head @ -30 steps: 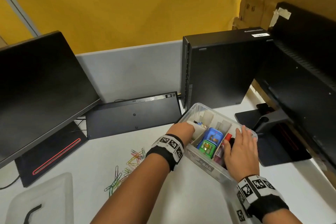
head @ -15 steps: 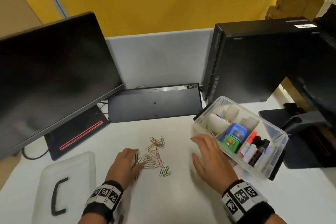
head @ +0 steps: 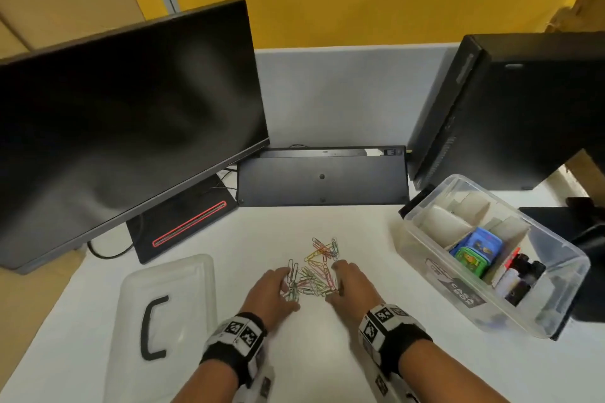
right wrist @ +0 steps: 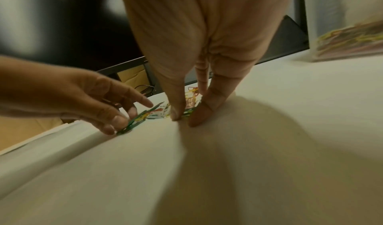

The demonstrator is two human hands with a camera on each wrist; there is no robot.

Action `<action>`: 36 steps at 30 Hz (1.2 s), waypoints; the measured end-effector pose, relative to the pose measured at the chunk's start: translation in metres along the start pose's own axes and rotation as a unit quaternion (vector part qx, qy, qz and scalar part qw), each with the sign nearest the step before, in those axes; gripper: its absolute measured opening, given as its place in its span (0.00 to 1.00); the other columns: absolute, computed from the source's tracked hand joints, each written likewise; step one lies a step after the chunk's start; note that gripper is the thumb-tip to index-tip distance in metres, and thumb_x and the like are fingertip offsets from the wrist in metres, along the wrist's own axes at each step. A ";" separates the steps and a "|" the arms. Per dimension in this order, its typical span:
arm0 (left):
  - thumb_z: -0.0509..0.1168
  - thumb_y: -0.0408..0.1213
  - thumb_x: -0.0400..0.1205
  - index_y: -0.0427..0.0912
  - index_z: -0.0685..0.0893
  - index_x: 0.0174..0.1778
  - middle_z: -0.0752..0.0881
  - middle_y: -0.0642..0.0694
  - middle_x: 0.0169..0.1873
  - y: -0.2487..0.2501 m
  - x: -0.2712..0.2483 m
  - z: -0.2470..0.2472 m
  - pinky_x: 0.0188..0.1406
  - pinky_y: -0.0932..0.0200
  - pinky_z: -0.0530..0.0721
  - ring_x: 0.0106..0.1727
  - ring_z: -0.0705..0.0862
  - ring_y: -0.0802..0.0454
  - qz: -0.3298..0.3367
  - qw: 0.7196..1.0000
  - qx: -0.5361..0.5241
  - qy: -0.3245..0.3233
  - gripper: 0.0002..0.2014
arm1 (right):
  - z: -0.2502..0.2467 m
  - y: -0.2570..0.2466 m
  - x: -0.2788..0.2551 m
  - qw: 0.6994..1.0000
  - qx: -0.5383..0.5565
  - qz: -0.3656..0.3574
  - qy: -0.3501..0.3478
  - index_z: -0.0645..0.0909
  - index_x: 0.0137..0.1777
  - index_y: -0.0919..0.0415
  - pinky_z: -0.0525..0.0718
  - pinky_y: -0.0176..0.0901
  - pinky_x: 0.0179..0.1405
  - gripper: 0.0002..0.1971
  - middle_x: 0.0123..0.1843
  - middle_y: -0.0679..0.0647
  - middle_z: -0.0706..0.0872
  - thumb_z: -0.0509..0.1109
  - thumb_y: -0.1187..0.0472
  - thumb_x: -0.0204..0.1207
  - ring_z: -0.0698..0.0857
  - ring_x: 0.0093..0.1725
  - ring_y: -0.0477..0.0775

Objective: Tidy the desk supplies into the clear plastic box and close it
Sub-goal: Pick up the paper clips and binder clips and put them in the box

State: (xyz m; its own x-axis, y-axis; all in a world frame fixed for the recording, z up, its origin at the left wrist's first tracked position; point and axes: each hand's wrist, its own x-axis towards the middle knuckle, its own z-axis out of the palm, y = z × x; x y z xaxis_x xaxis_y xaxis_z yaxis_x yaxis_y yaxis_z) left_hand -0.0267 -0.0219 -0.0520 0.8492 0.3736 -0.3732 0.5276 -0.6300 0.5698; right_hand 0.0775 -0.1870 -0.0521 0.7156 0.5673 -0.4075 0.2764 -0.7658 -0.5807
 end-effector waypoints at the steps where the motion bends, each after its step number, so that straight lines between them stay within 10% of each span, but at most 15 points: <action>1: 0.76 0.42 0.71 0.49 0.71 0.73 0.77 0.50 0.50 0.003 0.003 -0.001 0.48 0.64 0.76 0.42 0.77 0.55 0.001 1.000 -0.010 0.002 0.34 | -0.001 -0.002 0.001 1.000 0.000 -0.002 0.006 0.65 0.73 0.53 0.76 0.38 0.54 0.30 0.65 0.52 0.73 0.73 0.56 0.73 0.80 0.57 0.52; 8: 0.78 0.51 0.67 0.57 0.54 0.80 0.61 0.54 0.75 -0.008 0.026 -0.021 0.72 0.51 0.71 0.73 0.63 0.49 0.124 0.971 0.194 -0.061 0.50 | 0.008 -0.009 0.002 0.991 -0.137 0.006 -0.006 0.61 0.72 0.55 0.81 0.46 0.60 0.50 0.66 0.52 0.64 0.81 0.37 0.55 0.72 0.64 0.55; 17: 0.66 0.43 0.79 0.49 0.80 0.64 0.77 0.51 0.59 0.001 0.036 -0.012 0.58 0.53 0.78 0.60 0.76 0.50 0.190 0.964 0.184 -0.035 0.17 | 0.031 -0.014 0.015 0.983 -0.153 -0.067 0.077 0.72 0.63 0.57 0.73 0.41 0.41 0.15 0.64 0.53 0.71 0.67 0.58 0.79 0.73 0.58 0.56; 23: 0.56 0.44 0.85 0.44 0.83 0.58 0.80 0.46 0.52 -0.001 0.027 -0.007 0.49 0.54 0.79 0.55 0.80 0.48 0.179 0.961 0.212 -0.004 0.14 | 0.030 -0.006 0.008 0.965 -0.233 -0.080 0.092 0.78 0.33 0.53 0.48 0.30 0.17 0.21 0.33 0.46 0.77 0.84 0.66 0.43 0.78 0.29 0.47; 28: 0.59 0.47 0.84 0.51 0.86 0.58 0.81 0.50 0.45 -0.004 0.018 -0.011 0.46 0.60 0.75 0.51 0.83 0.50 0.143 0.980 0.138 0.012 0.13 | 0.014 0.006 0.006 0.980 -0.167 -0.064 0.085 0.81 0.50 0.58 0.79 0.43 0.40 0.08 0.49 0.53 0.80 0.62 0.67 0.77 0.81 0.49 0.55; 36: 0.67 0.45 0.80 0.51 0.90 0.52 0.87 0.51 0.42 -0.005 0.003 -0.017 0.50 0.59 0.80 0.46 0.83 0.54 0.086 0.992 0.008 0.096 0.09 | -0.035 0.007 -0.014 0.985 0.132 -0.053 0.102 0.88 0.42 0.57 0.83 0.35 0.42 0.07 0.31 0.45 0.85 0.69 0.67 0.76 0.83 0.32 0.44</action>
State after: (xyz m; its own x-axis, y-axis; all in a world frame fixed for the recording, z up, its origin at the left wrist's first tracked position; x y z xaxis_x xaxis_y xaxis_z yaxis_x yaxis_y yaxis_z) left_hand -0.0267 -0.0061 -0.0438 0.9160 0.3818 -0.1236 0.3753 -0.7059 0.6007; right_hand 0.0923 -0.2109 -0.0255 0.8132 0.5462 -0.2008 0.1988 -0.5850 -0.7863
